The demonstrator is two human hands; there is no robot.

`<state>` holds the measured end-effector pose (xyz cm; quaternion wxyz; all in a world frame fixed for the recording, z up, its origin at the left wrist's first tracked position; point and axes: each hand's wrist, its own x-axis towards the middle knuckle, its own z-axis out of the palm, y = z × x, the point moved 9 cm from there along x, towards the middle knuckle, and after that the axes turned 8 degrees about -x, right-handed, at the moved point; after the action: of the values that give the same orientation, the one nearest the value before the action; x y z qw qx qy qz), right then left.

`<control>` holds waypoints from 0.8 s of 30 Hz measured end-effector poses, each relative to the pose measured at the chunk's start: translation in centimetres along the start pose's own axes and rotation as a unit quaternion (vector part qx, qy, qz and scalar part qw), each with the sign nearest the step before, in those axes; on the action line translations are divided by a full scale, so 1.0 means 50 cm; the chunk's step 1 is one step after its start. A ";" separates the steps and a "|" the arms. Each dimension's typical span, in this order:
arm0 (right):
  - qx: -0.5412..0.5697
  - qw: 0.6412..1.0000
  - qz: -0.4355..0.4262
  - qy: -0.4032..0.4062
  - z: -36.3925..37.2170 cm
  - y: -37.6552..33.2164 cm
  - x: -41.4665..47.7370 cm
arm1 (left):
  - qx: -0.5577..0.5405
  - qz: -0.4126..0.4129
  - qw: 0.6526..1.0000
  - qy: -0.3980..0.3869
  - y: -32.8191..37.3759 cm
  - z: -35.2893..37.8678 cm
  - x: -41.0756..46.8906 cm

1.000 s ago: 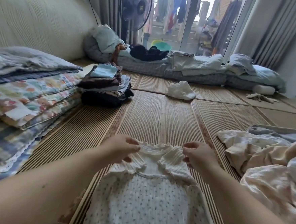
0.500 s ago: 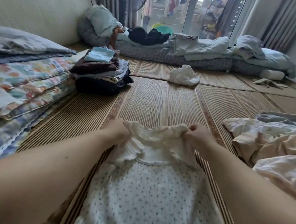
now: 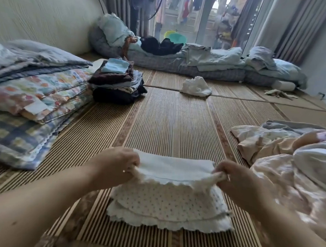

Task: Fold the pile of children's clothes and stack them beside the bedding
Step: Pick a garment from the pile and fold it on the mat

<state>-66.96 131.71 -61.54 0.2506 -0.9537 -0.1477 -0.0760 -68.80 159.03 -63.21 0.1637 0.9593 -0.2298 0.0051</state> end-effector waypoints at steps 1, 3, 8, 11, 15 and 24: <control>-0.044 0.998 -0.001 -0.037 0.017 -0.002 -0.031 | -0.007 0.004 1.000 -0.007 0.007 0.011 -0.024; -0.136 0.984 -0.001 -0.115 0.059 0.000 -0.078 | -0.004 0.019 1.000 -0.010 0.023 0.039 -0.060; -0.127 0.977 0.023 -0.171 0.086 -0.006 -0.125 | -0.039 0.004 0.998 -0.039 0.020 0.079 -0.103; -0.168 0.962 0.027 -0.215 0.114 -0.005 -0.148 | -0.063 -0.019 0.994 -0.087 0.016 0.090 -0.115; -0.236 0.937 0.051 -0.252 0.149 0.017 -0.122 | -0.045 -0.038 0.992 -0.113 0.039 0.096 -0.113; -0.180 0.939 0.173 -0.237 0.161 0.063 0.026 | 0.007 0.079 0.982 -0.170 0.250 0.168 -0.084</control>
<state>-64.14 133.44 -69.64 0.0414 -0.9842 -0.0190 0.1711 -78.64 147.69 -67.64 0.1142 0.9261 -0.3297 -0.1436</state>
